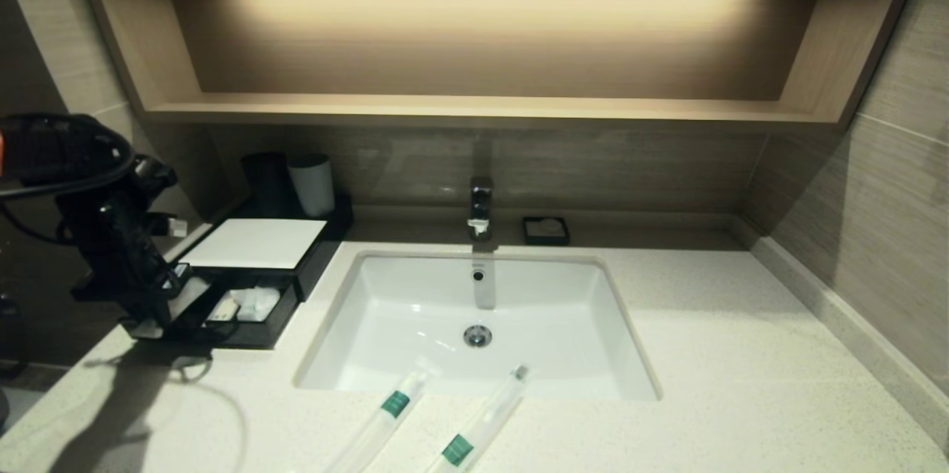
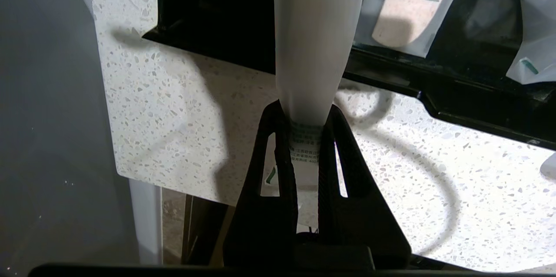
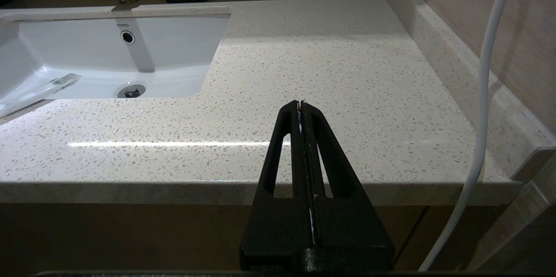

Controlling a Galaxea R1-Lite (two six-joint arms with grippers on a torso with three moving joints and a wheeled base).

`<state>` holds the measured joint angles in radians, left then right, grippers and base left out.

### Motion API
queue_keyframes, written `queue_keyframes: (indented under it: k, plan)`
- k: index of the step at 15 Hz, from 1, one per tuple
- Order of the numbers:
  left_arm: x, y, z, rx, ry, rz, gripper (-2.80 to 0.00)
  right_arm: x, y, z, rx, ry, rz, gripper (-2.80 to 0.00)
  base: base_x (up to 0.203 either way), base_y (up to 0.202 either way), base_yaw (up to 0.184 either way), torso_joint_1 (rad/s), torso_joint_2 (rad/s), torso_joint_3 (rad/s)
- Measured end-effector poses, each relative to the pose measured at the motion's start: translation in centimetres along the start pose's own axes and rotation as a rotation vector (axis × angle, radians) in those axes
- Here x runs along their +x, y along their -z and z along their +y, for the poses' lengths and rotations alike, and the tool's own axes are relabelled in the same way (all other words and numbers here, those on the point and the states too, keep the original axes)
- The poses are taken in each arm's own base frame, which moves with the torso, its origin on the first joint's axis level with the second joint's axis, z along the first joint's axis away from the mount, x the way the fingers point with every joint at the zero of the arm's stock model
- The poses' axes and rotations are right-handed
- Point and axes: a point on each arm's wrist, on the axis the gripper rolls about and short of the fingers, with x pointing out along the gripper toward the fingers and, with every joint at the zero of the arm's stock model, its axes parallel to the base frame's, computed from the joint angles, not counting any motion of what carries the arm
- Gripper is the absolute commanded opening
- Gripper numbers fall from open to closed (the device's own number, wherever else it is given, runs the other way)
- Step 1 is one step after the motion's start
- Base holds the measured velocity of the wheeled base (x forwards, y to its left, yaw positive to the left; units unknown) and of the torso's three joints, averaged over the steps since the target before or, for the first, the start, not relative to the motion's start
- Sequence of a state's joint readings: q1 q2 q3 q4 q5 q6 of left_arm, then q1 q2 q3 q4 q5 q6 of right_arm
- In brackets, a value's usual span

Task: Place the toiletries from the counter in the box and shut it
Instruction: Place the bathroom toiletry into the drawer

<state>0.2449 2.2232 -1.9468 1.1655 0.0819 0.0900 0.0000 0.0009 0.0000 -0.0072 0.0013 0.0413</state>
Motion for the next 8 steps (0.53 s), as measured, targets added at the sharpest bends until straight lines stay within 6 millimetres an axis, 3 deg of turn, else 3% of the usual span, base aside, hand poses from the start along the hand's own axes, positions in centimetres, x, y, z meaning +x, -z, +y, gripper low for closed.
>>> queue_keyframes:
  k: [8]
  plan:
    - [0.43,-0.96,-0.03,0.012,-0.006,-0.069,-2.8,0.0,0.0,0.0,0.0,0.0,0.0,-2.8,0.0,0.0,0.0,0.0,0.0,0.0]
